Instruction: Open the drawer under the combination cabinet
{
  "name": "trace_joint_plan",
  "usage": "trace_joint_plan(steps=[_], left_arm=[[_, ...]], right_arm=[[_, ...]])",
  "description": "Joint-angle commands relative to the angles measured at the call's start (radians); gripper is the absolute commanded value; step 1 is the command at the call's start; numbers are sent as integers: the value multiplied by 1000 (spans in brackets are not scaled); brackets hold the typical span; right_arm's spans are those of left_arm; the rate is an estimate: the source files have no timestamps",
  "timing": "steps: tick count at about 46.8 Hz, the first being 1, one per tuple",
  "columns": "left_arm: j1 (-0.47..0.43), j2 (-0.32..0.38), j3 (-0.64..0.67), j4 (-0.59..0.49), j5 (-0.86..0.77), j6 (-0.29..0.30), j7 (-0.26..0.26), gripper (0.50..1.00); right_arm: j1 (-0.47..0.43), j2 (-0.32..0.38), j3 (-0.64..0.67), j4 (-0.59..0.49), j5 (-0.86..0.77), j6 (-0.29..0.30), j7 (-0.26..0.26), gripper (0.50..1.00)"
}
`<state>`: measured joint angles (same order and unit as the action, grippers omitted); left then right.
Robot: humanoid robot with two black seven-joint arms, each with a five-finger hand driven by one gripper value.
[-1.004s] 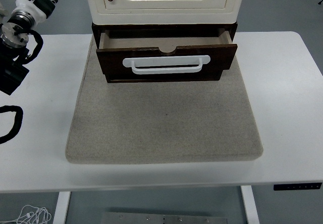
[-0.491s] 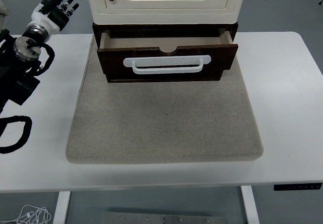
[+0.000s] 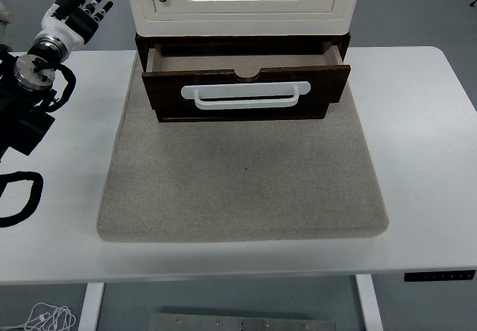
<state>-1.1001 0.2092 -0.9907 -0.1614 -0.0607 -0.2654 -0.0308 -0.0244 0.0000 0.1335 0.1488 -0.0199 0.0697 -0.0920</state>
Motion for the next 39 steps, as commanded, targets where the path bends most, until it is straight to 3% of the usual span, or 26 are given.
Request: trace_joint_plan(steps=[1,39], left_arm=[[-1,1,1,-1,1,0,0,1000],[0,-13,3,-3,7,-8,-1,1000]], right_arm=[[0,0,0,0,0,1,0,926],[-2,0,0,0,5,1,0,926]])
